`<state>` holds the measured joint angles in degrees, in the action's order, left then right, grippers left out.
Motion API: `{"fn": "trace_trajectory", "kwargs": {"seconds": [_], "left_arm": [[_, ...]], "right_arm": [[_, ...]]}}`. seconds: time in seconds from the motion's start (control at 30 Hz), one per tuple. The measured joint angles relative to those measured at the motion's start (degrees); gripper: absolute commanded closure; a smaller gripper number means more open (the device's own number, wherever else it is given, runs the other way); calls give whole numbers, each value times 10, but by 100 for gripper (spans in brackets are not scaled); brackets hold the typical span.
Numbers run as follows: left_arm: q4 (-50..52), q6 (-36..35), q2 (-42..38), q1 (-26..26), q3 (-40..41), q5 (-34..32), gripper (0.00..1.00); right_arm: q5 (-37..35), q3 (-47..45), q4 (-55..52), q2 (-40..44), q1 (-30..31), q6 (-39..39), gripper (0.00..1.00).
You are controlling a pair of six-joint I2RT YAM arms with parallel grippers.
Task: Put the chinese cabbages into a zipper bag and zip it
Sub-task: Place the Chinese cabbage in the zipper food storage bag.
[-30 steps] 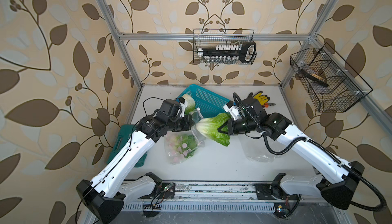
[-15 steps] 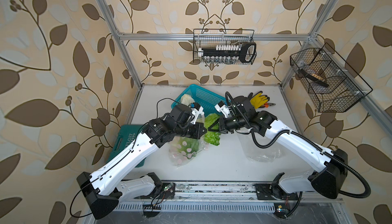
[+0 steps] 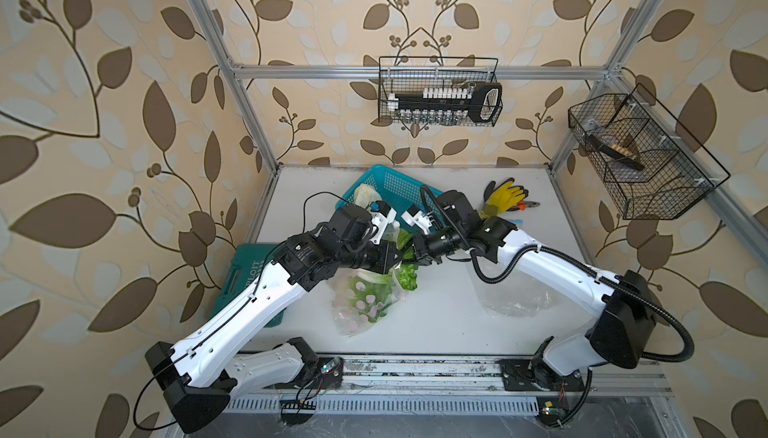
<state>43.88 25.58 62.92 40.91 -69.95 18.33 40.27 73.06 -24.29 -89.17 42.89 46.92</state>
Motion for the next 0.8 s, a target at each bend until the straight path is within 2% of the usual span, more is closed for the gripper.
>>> {"fn": "trace_trajectory", "kwargs": {"seconds": [0.03, 0.1, 0.17, 0.27, 0.33, 0.47, 0.63, 0.73, 0.8], "left_arm": [[-3, 2, 3, 0, 0, 2, 100], [-13, 3, 5, 0, 4, 2, 100], [-17, 4, 5, -1, 5, 1, 100], [-22, 9, -4, -16, 5, -6, 100], [-24, 18, -14, -32, 6, -6, 100], [-43, 39, -28, -70, 24, -1, 100], [-63, 68, -27, -117, 47, -1, 100], [-76, 82, -18, -121, 47, 7, 100], [-85, 90, -11, -121, 47, 10, 100]], "right_arm": [[-16, 0, -2, -5, 3, 1, 96], [-42, 2, -3, -9, 10, 2, 82], [-57, 19, -11, -13, 17, -1, 74], [-72, 50, -26, -26, 22, -9, 55], [-71, 56, -25, -30, 19, -17, 49], [-63, 51, -31, -12, -1, -29, 44], [-84, 12, -49, 82, -44, -35, 41], [-138, -21, -53, 154, -39, -23, 48], [-193, -63, -47, 203, -3, -4, 52]]}}
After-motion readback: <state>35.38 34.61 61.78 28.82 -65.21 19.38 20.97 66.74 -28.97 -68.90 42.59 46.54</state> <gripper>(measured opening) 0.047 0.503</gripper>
